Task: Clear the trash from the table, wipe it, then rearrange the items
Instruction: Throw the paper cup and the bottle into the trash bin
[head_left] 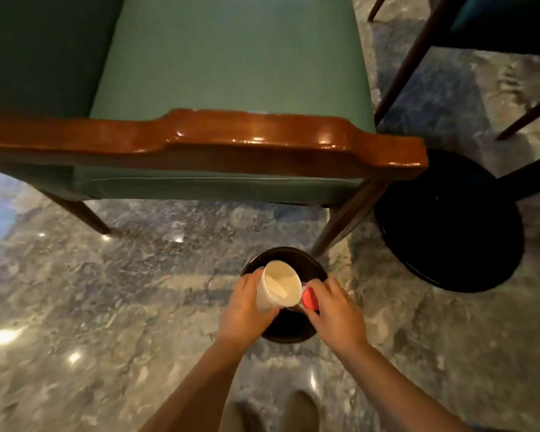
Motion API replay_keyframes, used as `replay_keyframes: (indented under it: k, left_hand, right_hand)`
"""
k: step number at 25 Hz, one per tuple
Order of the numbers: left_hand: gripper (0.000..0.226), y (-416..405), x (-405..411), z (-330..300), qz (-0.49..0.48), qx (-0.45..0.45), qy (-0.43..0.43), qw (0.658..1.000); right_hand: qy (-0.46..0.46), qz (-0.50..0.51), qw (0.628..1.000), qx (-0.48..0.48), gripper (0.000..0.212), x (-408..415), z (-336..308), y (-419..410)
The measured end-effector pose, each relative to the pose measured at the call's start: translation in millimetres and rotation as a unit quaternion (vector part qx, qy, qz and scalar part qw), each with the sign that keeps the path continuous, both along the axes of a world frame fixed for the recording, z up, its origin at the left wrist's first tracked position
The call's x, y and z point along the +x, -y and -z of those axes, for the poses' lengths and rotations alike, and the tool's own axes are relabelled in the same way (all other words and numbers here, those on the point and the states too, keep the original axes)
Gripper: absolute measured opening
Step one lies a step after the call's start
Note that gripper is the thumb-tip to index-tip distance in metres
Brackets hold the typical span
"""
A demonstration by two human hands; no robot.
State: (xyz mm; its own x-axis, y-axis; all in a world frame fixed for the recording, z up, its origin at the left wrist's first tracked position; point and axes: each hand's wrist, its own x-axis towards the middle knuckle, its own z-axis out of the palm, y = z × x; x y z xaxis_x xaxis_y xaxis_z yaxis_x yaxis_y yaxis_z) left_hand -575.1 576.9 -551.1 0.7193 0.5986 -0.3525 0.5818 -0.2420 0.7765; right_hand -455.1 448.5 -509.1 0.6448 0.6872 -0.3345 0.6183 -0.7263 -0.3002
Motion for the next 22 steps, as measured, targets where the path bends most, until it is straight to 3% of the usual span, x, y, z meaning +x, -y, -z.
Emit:
replay_keyframes:
  k: [3, 7, 15, 18, 22]
  left_hand:
    - [0.081, 7.4, 11.9, 31.9, 0.027, 0.027, -0.004, 0.999]
    - [0.083, 22.4, 29.2, 60.9, -0.004, -0.004, -0.01, 1.0]
    - [0.096, 13.9, 24.2, 64.0, 0.048, -0.026, -0.147, 0.988]
    - [0.079, 5.5, 20.2, 26.5, 0.1, 0.014, -0.175, 0.979]
    - [0.039, -14.9, 23.8, -75.2, 0.192, 0.091, -0.219, 0.952]
  right_hand:
    - [-0.004, 0.008, 1.0, -0.026, 0.028, 5.3, 31.9, 4.6]
    - [-0.009, 0.028, 0.999, -0.015, 0.027, 10.5, 56.2, 13.0]
    - [0.01, 0.026, 0.997, -0.065, 0.041, 12.2, 63.8, 5.6]
    - [0.027, 0.011, 0.996, -0.082, 0.042, 6.8, 33.9, -6.3]
    - [0.036, -0.016, 0.993, -0.108, 0.038, -2.2, -53.6, -26.6]
